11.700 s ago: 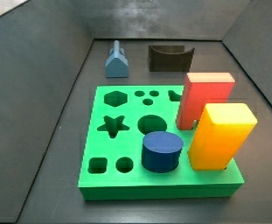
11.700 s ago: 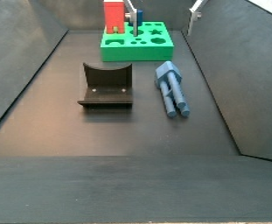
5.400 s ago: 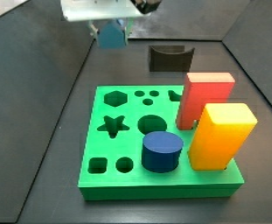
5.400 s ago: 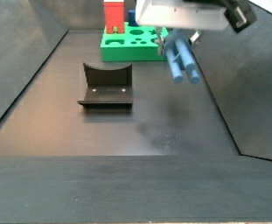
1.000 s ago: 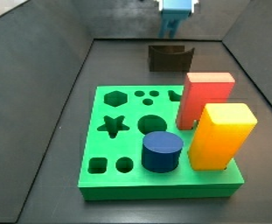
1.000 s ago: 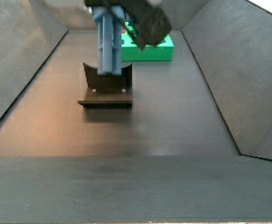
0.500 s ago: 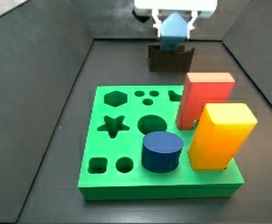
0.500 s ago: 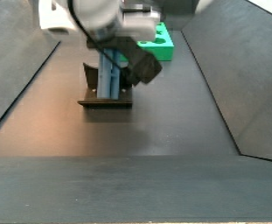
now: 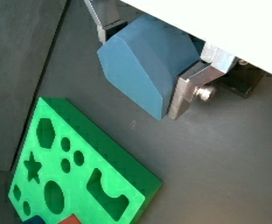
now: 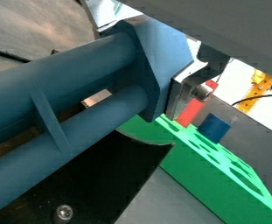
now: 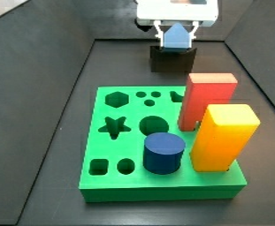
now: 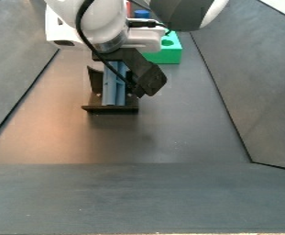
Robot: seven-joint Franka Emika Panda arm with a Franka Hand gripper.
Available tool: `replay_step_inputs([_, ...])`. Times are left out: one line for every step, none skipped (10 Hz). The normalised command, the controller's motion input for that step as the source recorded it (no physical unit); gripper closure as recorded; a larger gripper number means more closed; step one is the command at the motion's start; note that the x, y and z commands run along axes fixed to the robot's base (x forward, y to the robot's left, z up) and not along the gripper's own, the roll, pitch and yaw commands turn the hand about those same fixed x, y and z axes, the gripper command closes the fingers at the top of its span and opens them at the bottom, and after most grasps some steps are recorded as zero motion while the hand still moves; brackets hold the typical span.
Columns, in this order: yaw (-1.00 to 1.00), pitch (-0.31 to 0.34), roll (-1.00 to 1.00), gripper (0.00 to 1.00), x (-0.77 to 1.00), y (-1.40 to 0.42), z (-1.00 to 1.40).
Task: Pick up the 3 prong object. Move up. Place the 3 prong object on the fixture. Regrasp the 3 prong object. Move to above the board. Insert the 3 prong object.
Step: Place the 3 prong object on the fixture, then regrasp the 3 prong object.
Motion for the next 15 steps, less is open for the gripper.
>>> replay_step_inputs([0.04,-0.080,-0.03,1.00,0.04,0.08,-0.30])
replay_step_inputs([0.04,-0.078,-0.03,1.00,0.04,0.08,-0.30])
replay_step_inputs([0.04,-0.076,-0.03,1.00,0.04,0.08,-0.30])
replay_step_inputs([0.00,0.000,0.00,0.00,0.00,0.00,0.00])
replay_step_inputs([-0.02,-0.009,0.00,0.00,0.00,0.00,1.00])
replay_step_inputs([-0.01,-0.008,0.00,0.00,-0.01,0.00,1.00])
replay_step_inputs([0.00,-0.001,0.02,0.00,-0.02,0.01,1.00])
replay_step_inputs([0.01,0.010,0.03,0.00,-0.03,0.01,1.00])
replay_step_inputs([0.01,0.025,0.03,0.00,-0.03,0.01,1.00])
replay_step_inputs([0.01,0.043,0.04,0.00,-0.03,0.01,0.79])
replay_step_inputs([0.01,0.051,0.04,0.00,-0.03,0.01,0.66])
replay_step_inputs([0.00,0.064,0.04,0.00,-0.03,0.01,0.40])
replay_step_inputs([-0.01,0.072,0.04,0.00,-0.02,0.01,0.21])
replay_step_inputs([0.03,0.066,1.00,0.00,0.15,-0.61,0.77])
replay_step_inputs([0.03,0.065,1.00,0.00,0.14,-0.58,0.73])
